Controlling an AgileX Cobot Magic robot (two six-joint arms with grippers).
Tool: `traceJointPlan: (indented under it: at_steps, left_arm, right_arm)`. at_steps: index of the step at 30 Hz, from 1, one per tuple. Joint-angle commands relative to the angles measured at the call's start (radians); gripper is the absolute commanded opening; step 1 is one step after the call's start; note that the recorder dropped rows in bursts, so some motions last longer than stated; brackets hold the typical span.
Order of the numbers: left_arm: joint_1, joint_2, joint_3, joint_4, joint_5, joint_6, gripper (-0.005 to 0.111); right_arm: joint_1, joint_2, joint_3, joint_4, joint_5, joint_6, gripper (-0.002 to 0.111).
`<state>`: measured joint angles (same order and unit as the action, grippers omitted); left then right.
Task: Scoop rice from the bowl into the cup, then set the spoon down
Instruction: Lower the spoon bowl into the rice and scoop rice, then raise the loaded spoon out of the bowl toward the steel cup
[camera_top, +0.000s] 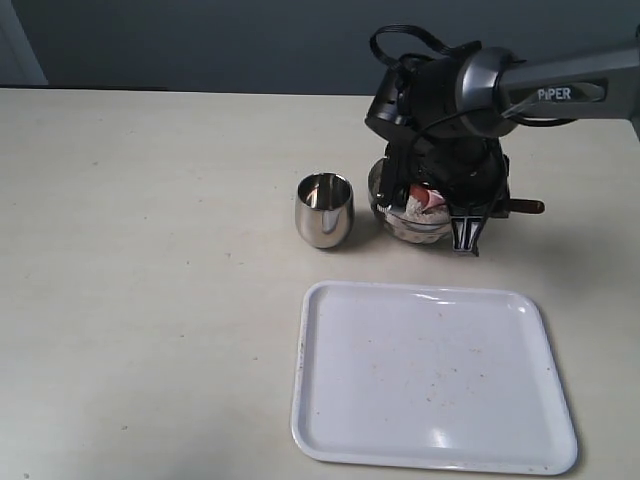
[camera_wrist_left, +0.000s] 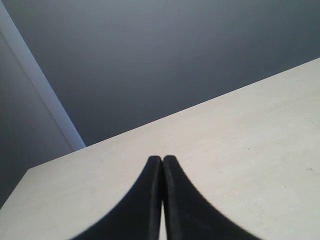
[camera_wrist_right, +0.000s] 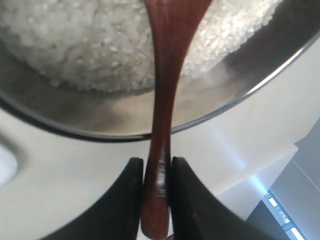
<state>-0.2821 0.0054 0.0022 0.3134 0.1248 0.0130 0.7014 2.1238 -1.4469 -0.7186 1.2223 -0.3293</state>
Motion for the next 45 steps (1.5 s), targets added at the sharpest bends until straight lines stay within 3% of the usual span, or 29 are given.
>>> traceJointPlan:
  at_steps: [1, 16, 35, 45]
  left_arm:
    - [-0.009, -0.005, -0.002, 0.001, -0.003, -0.005, 0.0]
    - [-0.009, -0.005, -0.002, 0.001, -0.003, -0.005, 0.0]
    - [-0.009, -0.005, -0.002, 0.001, -0.003, -0.005, 0.0]
    - [-0.009, -0.005, -0.002, 0.001, -0.003, -0.005, 0.0]
  right_arm:
    - [-0.023, -0.01, -0.007, 0.013, -0.001, -0.011, -0.001]
    - [-0.073, -0.053, -0.007, 0.163, -0.001, -0.087, -0.001]
    - [-0.075, -0.055, -0.007, 0.216, -0.001, -0.122, -0.001]
    - [-0.135, -0.068, -0.056, 0.334, -0.001, -0.152, -0.001]
